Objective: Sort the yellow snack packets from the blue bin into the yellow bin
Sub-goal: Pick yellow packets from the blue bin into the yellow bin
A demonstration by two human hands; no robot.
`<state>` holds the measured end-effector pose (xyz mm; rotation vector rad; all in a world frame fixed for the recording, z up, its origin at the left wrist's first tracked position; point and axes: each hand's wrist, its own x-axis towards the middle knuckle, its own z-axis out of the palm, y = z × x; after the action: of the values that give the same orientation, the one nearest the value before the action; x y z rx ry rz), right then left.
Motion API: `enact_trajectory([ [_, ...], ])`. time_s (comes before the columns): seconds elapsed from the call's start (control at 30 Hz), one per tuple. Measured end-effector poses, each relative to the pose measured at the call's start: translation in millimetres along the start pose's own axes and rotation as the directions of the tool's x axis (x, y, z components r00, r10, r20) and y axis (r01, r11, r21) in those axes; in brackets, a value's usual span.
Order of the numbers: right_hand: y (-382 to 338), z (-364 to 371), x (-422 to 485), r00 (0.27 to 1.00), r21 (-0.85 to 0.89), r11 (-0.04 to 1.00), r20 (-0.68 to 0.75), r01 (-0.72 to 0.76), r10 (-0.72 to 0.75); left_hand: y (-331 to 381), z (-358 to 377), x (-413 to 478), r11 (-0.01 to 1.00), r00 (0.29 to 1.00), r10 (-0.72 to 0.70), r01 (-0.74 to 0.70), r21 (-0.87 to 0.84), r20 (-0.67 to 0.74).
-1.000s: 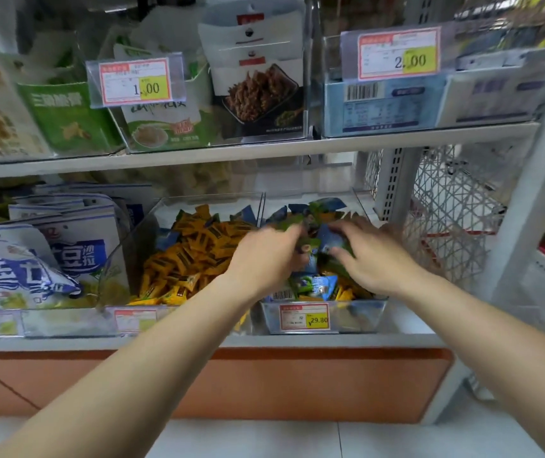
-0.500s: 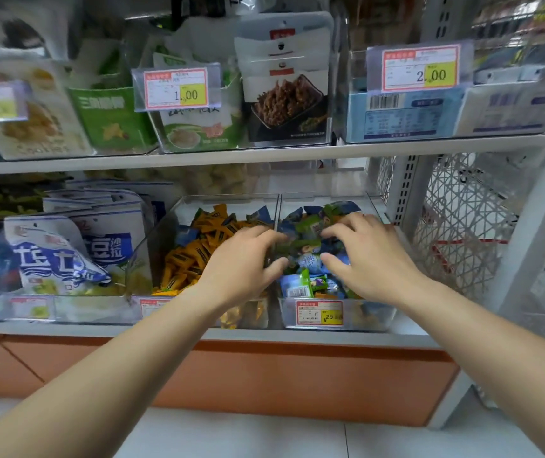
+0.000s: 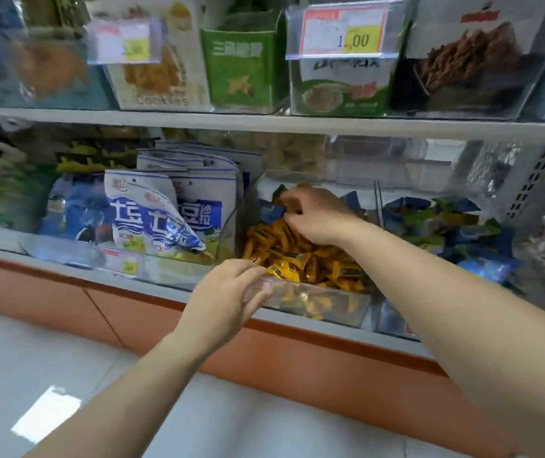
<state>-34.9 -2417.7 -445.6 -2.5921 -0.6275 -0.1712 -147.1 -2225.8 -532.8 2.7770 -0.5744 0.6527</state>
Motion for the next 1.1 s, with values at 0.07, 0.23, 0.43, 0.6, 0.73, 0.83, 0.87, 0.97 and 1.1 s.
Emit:
enact_trajectory([
  [0.07, 1, 19, 35, 0.999, -0.048, 0.999, 0.025, -0.018, 0.019, -4, 3, 2, 0.998, 0.998, 0.006, -0.009, -0.055, -0.057],
  [0.23, 8, 48, 70, 0.991, -0.349, 0.932, 0.053, -0.096, 0.122, -10, 4, 1, 0.995, 0.998, 0.025, -0.031, -0.096, -0.061],
  [0.43, -5, 17, 38, 0.993, 0.058, 0.998, -0.114, 0.008, -0.001, -4, -1, 7, 0.888, 0.97, -0.235, 0.185, -0.421, -0.07],
  [0.6, -18, -11, -45, 0.986, 0.384, 0.92, 0.106, 0.078, -0.128, 20, -14, 25, 0.631, 0.918, -0.378, 0.163, -0.759, -0.118],
  [0.73, -10, -16, -46, 0.993, 0.338, 0.94, 0.091, 0.045, -0.08, 20, -17, 29, 0.734, 0.891, -0.4, 0.171, -0.657, -0.215],
  [0.83, -2, -13, -2, 1.0, 0.207, 0.978, -0.008, 0.008, -0.006, 4, -16, 22, 0.693, 0.831, -0.531, 0.312, -0.65, -0.167],
  [0.87, -1, -7, 16, 1.0, 0.164, 0.986, 0.002, 0.015, -0.015, 0, -15, 18, 0.684, 0.817, -0.554, 0.338, -0.646, -0.159],
  [0.97, -3, 20, 63, 0.996, 0.013, 1.0, 0.093, -0.002, 0.0, -6, -13, 11, 0.67, 0.805, -0.577, 0.368, -0.644, -0.141],
  [1.1, -5, 46, 91, 0.987, -0.296, 0.955, 0.144, -0.025, 0.07, -7, -13, 10, 0.614, 0.816, -0.569, 0.344, -0.71, -0.097],
])
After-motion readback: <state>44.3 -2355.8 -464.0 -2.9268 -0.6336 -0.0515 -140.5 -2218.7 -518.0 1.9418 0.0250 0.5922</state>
